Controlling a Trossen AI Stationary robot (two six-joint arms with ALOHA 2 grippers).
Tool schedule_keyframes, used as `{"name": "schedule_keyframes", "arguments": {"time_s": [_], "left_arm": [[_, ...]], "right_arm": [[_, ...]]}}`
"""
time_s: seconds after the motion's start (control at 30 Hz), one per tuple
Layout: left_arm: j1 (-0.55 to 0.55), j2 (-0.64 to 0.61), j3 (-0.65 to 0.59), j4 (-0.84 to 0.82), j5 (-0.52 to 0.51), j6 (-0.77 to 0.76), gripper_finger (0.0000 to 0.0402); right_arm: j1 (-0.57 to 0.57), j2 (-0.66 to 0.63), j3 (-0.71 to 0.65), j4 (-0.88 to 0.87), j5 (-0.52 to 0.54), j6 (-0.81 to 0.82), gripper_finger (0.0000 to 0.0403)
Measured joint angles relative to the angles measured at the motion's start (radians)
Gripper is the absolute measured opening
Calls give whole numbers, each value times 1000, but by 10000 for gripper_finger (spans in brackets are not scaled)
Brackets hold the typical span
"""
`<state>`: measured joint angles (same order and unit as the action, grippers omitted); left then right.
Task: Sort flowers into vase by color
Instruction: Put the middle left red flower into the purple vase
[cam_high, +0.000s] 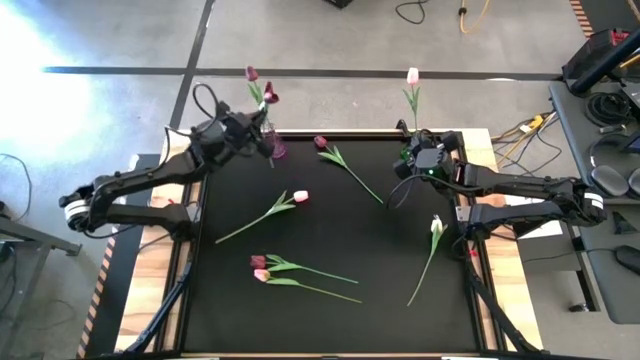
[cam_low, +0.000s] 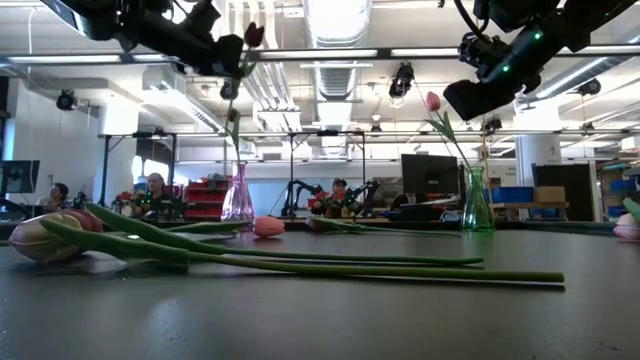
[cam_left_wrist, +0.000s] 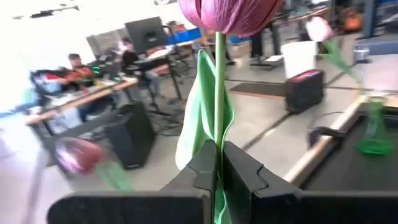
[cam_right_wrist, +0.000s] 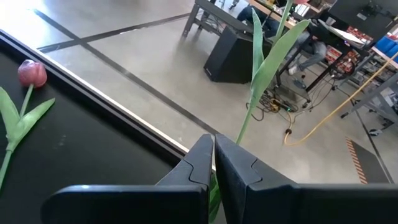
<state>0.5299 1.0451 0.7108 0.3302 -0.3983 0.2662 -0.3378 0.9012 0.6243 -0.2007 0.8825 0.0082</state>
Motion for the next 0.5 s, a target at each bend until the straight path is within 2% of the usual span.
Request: {"name": "schedule_keyframes", "arguments": {"time_s": [0.17,0.5], "left_arm": [[63,17,70,40,30,91,0],[209,145,187,97,202,144,0]], "right_arm": [[0,0,0,5,0,0,13],[0,0,0,5,0,0,13]]}}
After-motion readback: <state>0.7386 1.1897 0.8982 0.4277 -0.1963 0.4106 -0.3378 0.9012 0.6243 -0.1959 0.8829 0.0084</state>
